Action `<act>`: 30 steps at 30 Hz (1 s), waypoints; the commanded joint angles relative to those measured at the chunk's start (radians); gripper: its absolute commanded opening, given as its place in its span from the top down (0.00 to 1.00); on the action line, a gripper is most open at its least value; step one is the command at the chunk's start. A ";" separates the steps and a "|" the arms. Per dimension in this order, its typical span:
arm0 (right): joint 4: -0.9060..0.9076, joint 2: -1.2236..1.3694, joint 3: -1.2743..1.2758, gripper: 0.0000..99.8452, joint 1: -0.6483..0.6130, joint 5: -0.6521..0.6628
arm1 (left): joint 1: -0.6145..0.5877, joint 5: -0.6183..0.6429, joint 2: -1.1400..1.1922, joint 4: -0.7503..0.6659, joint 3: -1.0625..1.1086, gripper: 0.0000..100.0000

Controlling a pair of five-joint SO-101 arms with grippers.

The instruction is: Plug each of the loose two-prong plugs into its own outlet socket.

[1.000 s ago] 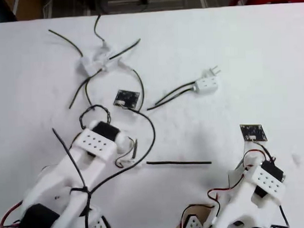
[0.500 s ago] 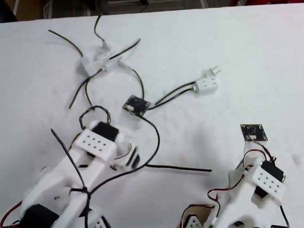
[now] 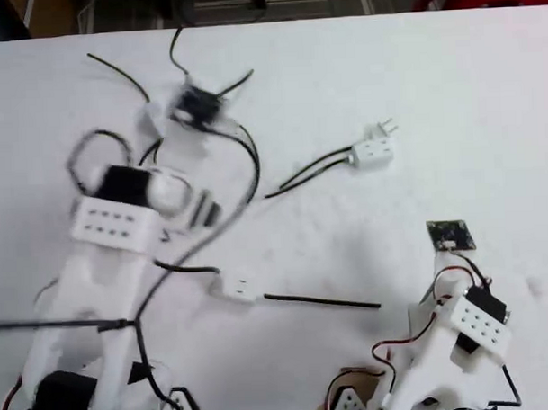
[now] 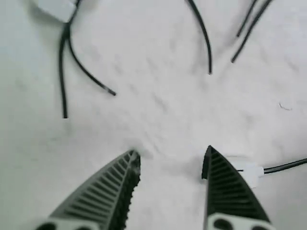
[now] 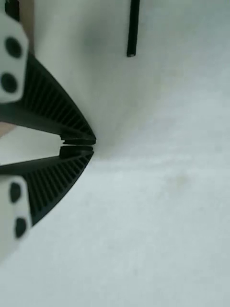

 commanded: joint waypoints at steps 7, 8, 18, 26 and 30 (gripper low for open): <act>0.160 -0.013 -0.253 0.98 -0.216 0.006 | -0.378 -0.014 -0.283 0.170 -0.238 0.78; 0.183 -0.013 -0.282 0.98 -0.254 0.006 | -0.407 -0.012 -0.325 0.157 -0.206 0.78; 0.381 -0.004 -0.500 0.77 -0.722 0.000 | -0.475 -0.003 -0.651 -0.044 0.397 0.78; 0.390 -0.001 -0.529 0.73 -1.191 -0.094 | -0.590 -0.002 -0.848 -0.301 0.750 0.78; 0.389 0.019 -0.529 0.72 -1.365 -0.092 | -0.588 -0.002 -0.912 -0.333 0.865 0.78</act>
